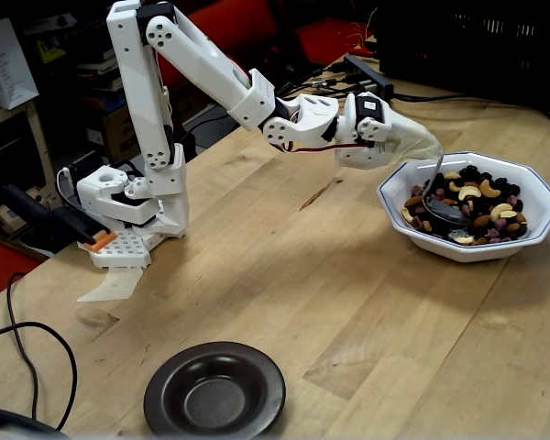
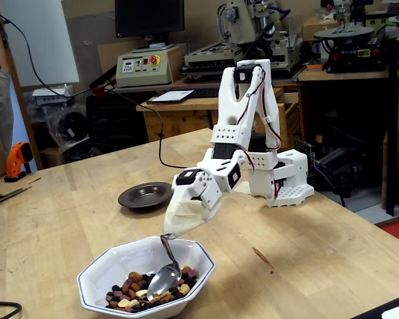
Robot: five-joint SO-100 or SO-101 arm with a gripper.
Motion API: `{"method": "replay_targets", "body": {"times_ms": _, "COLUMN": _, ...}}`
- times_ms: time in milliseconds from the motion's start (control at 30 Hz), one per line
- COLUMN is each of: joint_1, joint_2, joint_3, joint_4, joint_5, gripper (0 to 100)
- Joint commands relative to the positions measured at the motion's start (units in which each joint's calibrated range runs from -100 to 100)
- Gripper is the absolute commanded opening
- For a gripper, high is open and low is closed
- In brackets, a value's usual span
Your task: Use spoon to transfer food from the white bowl to brown plate
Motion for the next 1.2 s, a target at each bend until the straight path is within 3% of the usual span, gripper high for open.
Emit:
{"method": "replay_targets", "body": {"times_ms": 0, "joint_1": -0.6, "joint_2": -6.3, "joint_3": -1.1, "joint_4": -0.2, "joint_5": -0.3, "gripper": 4}}
{"method": "replay_targets", "body": {"times_ms": 567, "joint_1": -0.4, "joint_2": -7.8, "joint_3": -1.2, "joint_4": 0.1, "joint_5": -0.2, "gripper": 4}}
{"method": "replay_targets", "body": {"times_ms": 900, "joint_1": -0.4, "joint_2": -7.8, "joint_3": -1.9, "joint_4": 9.7, "joint_5": -0.2, "gripper": 4}}
{"method": "replay_targets", "body": {"times_ms": 1167, "joint_1": -1.1, "joint_2": -7.8, "joint_3": -2.0, "joint_4": 10.2, "joint_5": -0.3, "gripper": 4}}
